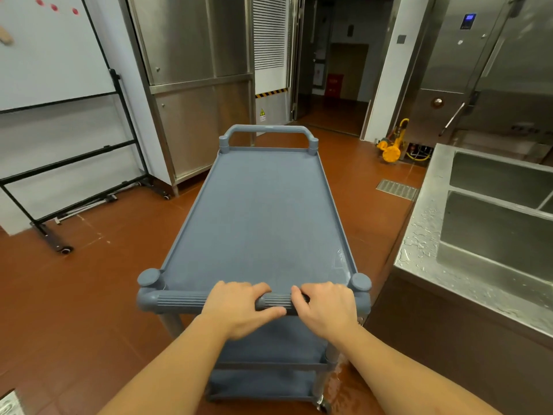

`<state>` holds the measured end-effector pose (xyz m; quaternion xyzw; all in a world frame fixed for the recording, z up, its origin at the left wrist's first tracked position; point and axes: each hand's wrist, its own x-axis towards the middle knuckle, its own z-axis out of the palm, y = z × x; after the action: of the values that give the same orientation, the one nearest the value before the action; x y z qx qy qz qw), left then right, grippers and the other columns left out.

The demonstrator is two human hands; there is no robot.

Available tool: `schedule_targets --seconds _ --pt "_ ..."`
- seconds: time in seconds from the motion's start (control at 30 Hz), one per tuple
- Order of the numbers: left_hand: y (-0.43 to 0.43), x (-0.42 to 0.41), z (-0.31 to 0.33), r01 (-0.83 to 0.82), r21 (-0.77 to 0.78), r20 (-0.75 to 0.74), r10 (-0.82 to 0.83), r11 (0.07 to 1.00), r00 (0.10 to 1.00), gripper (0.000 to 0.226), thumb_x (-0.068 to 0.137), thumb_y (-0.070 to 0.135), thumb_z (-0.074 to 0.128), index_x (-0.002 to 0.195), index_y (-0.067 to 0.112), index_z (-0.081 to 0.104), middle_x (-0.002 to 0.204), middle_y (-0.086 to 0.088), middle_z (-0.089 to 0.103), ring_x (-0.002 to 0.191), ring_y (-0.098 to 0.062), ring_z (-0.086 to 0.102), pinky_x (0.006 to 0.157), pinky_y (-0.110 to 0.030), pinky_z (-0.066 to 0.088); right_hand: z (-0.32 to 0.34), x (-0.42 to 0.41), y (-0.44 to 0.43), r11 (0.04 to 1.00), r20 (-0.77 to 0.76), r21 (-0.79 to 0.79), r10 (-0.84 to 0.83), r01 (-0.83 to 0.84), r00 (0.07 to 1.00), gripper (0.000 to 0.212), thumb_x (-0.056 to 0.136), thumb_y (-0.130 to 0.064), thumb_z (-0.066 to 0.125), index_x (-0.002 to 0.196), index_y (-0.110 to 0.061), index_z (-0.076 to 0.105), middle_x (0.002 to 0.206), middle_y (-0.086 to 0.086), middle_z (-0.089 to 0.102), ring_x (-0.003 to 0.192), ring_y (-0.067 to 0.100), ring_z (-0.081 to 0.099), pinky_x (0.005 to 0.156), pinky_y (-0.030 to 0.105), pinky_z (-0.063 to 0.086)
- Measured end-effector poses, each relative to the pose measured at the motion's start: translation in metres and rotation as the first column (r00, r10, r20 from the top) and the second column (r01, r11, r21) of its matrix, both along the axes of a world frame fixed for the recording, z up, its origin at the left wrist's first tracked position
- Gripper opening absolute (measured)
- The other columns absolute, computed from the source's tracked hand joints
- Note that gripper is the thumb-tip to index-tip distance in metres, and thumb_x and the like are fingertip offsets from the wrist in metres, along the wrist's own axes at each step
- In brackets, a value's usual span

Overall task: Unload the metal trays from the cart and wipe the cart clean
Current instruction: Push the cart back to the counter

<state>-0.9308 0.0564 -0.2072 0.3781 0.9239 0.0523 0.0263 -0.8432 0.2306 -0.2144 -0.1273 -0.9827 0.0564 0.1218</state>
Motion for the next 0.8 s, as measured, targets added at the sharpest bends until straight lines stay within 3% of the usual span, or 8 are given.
schedule_targets --seconds 0.1,0.27,0.5,0.8 --pt "-0.012 0.011 -0.008 0.007 -0.011 -0.08 -0.007 1.0 0.997 0.073 0.073 0.087 0.016 0.119 0.04 0.048 0.102 0.007 0.066 0.097 -0.018 0.061 0.076 -0.034 0.039 -0.001 0.009 -0.008 0.999 -0.008 -0.003 0.041 -0.041 0.999 0.056 0.094 -0.055 0.025 0.075 -0.018 0.063 0.069 -0.001 0.066 0.065 0.02 0.061 0.064 0.034 0.049" --pt "-0.027 0.034 -0.016 -0.018 0.022 -0.165 0.021 1.0 0.986 0.084 0.065 0.089 0.001 0.107 0.036 0.05 0.091 0.007 0.065 0.087 -0.017 0.061 0.064 -0.032 0.033 -0.001 0.032 -0.015 0.985 -0.009 0.03 0.17 -0.17 0.985 0.055 0.091 -0.062 0.022 0.07 -0.02 0.051 0.07 0.0 0.064 0.066 0.023 0.059 0.06 0.033 0.035" --pt "-0.041 0.086 -0.015 -0.095 0.032 -0.176 0.099 0.995 0.979 0.09 0.059 0.091 -0.005 0.098 0.031 0.05 0.085 0.005 0.063 0.083 -0.019 0.06 0.062 -0.032 0.029 0.0 0.077 -0.018 0.938 0.016 0.025 0.345 -0.345 0.938 0.051 0.083 -0.072 0.023 0.073 -0.025 0.043 0.074 -0.003 0.061 0.067 0.022 0.057 0.061 0.033 0.036" --pt "-0.036 0.19 -0.014 -0.204 0.011 -0.179 0.203 0.979 0.963 0.075 0.069 0.089 0.014 0.094 0.028 0.05 0.083 0.003 0.063 0.082 -0.019 0.06 0.061 -0.032 0.029 -0.001 0.158 -0.005 0.886 -0.001 0.051 0.461 -0.461 0.887 0.05 0.081 -0.073 0.022 0.072 -0.027 0.04 0.07 -0.006 0.055 0.062 0.018 0.05 0.059 0.032 0.032"
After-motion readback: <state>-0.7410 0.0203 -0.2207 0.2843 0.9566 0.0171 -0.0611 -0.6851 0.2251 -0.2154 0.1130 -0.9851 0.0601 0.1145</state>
